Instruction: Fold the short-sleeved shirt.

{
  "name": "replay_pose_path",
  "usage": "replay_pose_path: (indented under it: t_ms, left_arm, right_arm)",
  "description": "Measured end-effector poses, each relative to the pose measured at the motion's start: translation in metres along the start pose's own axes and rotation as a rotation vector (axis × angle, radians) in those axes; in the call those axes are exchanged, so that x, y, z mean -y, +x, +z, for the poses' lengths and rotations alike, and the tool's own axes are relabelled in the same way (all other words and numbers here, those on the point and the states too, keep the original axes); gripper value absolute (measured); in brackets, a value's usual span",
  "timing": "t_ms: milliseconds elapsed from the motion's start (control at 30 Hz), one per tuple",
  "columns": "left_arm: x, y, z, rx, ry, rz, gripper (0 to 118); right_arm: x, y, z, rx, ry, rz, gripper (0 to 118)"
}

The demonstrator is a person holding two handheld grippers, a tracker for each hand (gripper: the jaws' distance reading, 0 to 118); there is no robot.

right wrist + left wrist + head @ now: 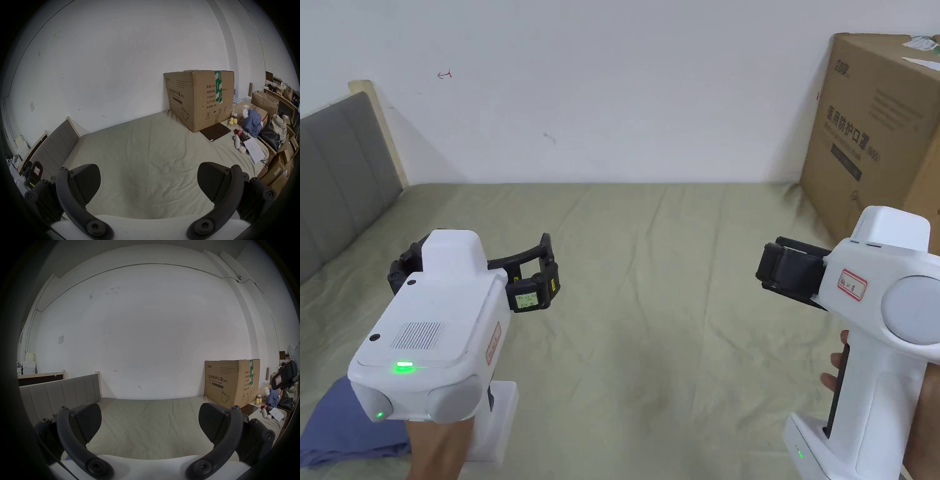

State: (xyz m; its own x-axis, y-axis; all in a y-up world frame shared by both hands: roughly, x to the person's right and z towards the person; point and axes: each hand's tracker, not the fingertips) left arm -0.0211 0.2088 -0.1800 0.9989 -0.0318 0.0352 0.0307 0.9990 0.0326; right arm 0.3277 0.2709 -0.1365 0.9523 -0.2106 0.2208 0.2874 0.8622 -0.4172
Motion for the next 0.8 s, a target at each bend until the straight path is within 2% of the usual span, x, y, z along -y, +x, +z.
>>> replay_pose_path:
  t_ms: [333,500,600,700,800]
  left_arm:
    - [-0.002,0.003,0.004,0.002,0.003,-0.002,118]
    - [-0.002,0.003,0.005,-0.003,0.006,-0.009,118]
    - [0.0,0.003,0.004,-0.002,0.005,-0.01,118]
    - [0.001,0.003,0.004,0.001,0.003,-0.014,118]
    - [0.003,0.004,0.003,-0.002,0.006,-0.023,118]
  right_arm:
    - [0.001,0.007,-0.002,0.018,0.063,0.009,117]
    - [0.004,0.015,-0.003,-0.014,0.136,-0.018,117]
    - [0.011,0.018,0.0,-0.061,0.261,0.036,117]
    - [0.021,0.016,0.002,-0.042,0.398,0.118,118]
    - [0.03,0.017,0.001,-0.014,0.519,0.145,118]
